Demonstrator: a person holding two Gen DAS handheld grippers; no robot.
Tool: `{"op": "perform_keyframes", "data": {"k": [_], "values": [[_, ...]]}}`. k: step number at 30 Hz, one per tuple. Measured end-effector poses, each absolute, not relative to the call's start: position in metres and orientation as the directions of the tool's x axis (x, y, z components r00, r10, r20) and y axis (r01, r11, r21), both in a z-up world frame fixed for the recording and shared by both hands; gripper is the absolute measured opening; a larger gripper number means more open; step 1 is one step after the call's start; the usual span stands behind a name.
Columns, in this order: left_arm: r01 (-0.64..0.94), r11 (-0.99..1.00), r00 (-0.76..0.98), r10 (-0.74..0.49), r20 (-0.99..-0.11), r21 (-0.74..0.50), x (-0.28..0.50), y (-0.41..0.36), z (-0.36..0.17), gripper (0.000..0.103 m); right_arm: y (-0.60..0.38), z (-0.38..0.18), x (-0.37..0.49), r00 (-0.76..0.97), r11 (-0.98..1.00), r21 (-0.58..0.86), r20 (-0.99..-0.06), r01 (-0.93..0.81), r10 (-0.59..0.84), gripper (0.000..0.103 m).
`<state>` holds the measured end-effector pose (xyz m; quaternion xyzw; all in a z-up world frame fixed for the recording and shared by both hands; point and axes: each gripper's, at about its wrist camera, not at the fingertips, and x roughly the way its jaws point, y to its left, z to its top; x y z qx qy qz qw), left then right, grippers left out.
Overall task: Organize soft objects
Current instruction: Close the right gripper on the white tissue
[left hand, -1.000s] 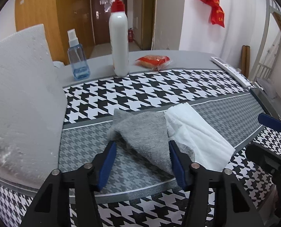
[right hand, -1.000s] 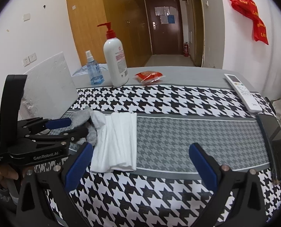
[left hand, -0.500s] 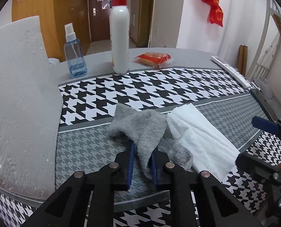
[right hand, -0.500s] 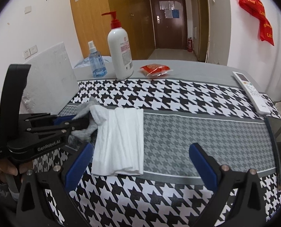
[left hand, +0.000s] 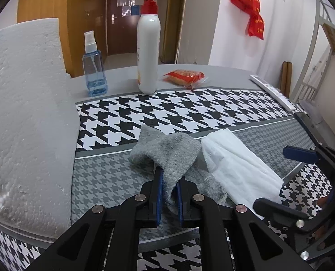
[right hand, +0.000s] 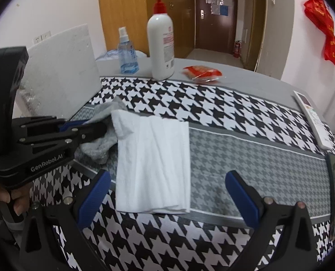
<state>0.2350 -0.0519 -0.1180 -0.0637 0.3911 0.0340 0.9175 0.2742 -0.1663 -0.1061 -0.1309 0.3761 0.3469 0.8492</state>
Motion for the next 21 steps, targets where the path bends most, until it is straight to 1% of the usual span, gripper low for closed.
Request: {"op": "perform_keyframes", "data": {"k": [3, 4, 6, 8, 9, 10, 14, 17, 19, 21], "values": [[-0.104, 0.99, 0.692, 0.002, -0.722, -0.098, 0.234, -0.052, -0.118, 0.011, -0.163, -0.108, 0.276, 0.467, 0.718, 0.032, -0.74, -0.695, 0.485, 0.093], [-0.1, 0.99, 0.693, -0.002, -0.721, -0.099, 0.234, -0.053, -0.118, 0.011, -0.162, -0.109, 0.277, 0.464, 0.717, 0.029, -0.744, -0.697, 0.481, 0.089], [-0.094, 0.99, 0.696, -0.007, -0.718, -0.101, 0.234, -0.054, -0.117, 0.011, -0.16, -0.112, 0.278, 0.452, 0.713, 0.027, -0.757, -0.7, 0.472, 0.086], [-0.095, 0.99, 0.698, -0.008, -0.716, -0.104, 0.234, -0.053, -0.117, 0.011, -0.158, -0.113, 0.279, 0.445, 0.711, 0.025, -0.765, -0.703, 0.466, 0.079], [-0.098, 0.989, 0.7, -0.008, -0.715, -0.107, 0.233, -0.052, -0.117, 0.011, -0.158, -0.113, 0.279, 0.443, 0.71, 0.023, -0.767, -0.703, 0.463, 0.073], [-0.101, 0.989, 0.7, -0.008, -0.714, -0.109, 0.233, -0.051, -0.117, 0.011, -0.157, -0.113, 0.279, 0.441, 0.709, 0.02, -0.771, -0.705, 0.46, 0.069], [-0.099, 0.989, 0.703, -0.011, -0.711, -0.114, 0.233, -0.051, -0.117, 0.011, -0.156, -0.114, 0.277, 0.441, 0.703, 0.006, -0.775, -0.711, 0.452, 0.062], [-0.094, 0.989, 0.709, -0.014, -0.705, -0.115, 0.232, -0.051, -0.116, 0.011, -0.155, -0.114, 0.275, 0.446, 0.702, -0.002, -0.773, -0.713, 0.451, 0.048], [-0.099, 0.988, 0.71, -0.015, -0.704, -0.121, 0.231, -0.049, -0.116, 0.011, -0.156, -0.113, 0.275, 0.452, 0.707, -0.003, -0.771, -0.707, 0.449, 0.024], [-0.105, 0.986, 0.715, -0.015, -0.699, -0.128, 0.23, -0.048, -0.116, 0.011, -0.158, -0.113, 0.28, 0.448, 0.713, 0.014, -0.769, -0.701, 0.456, 0.013]]}}
